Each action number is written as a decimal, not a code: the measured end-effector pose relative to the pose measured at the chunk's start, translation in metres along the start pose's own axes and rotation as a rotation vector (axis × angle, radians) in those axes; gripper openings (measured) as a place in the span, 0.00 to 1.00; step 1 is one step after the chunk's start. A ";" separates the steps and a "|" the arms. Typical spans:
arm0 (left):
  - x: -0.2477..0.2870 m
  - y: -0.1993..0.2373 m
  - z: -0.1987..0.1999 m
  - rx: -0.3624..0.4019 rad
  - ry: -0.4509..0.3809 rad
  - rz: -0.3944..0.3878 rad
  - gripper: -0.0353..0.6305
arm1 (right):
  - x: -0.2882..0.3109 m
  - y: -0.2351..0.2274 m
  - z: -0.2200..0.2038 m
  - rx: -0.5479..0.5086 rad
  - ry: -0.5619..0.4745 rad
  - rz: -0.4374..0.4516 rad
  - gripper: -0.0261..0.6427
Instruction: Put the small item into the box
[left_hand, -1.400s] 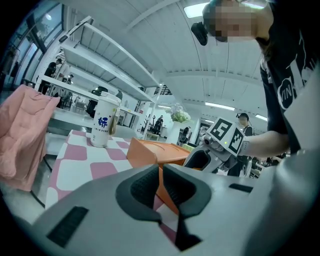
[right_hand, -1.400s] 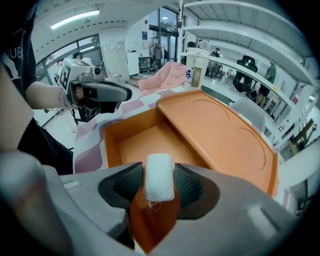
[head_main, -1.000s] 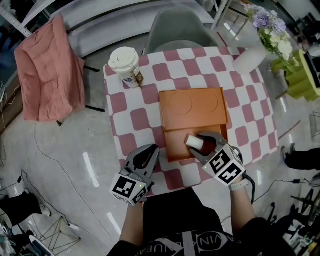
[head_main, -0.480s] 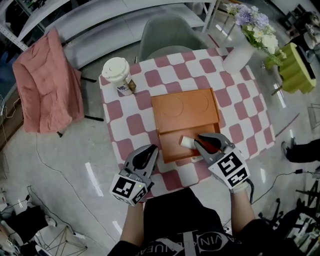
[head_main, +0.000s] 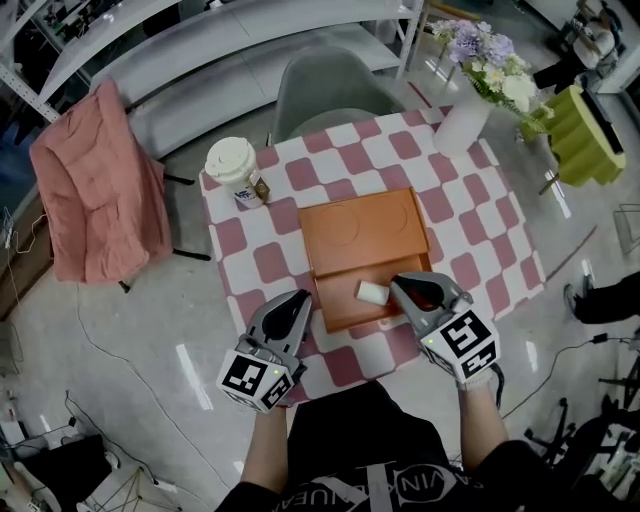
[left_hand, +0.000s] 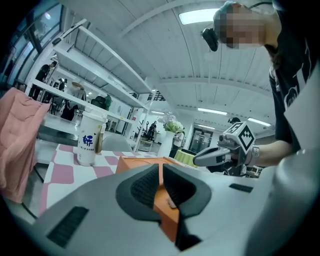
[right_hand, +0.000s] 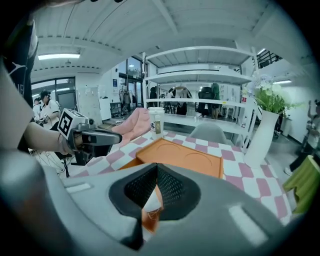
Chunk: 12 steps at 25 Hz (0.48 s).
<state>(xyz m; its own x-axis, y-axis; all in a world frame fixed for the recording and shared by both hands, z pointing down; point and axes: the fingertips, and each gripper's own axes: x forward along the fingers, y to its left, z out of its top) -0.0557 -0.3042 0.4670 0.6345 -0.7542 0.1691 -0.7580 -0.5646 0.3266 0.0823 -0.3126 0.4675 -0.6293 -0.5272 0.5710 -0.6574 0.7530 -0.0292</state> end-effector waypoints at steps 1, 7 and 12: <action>0.001 -0.001 0.003 0.005 -0.001 -0.004 0.09 | -0.002 -0.001 0.002 0.008 -0.012 -0.003 0.05; 0.005 -0.007 0.022 0.021 -0.021 -0.019 0.09 | -0.013 -0.002 0.018 0.055 -0.092 -0.006 0.05; 0.005 -0.012 0.036 0.032 -0.035 -0.023 0.09 | -0.024 -0.002 0.031 0.089 -0.164 -0.008 0.05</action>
<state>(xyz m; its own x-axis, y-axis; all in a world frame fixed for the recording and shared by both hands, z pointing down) -0.0488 -0.3133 0.4310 0.6467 -0.7518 0.1290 -0.7481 -0.5921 0.2997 0.0858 -0.3134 0.4283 -0.6783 -0.5956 0.4304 -0.6920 0.7147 -0.1017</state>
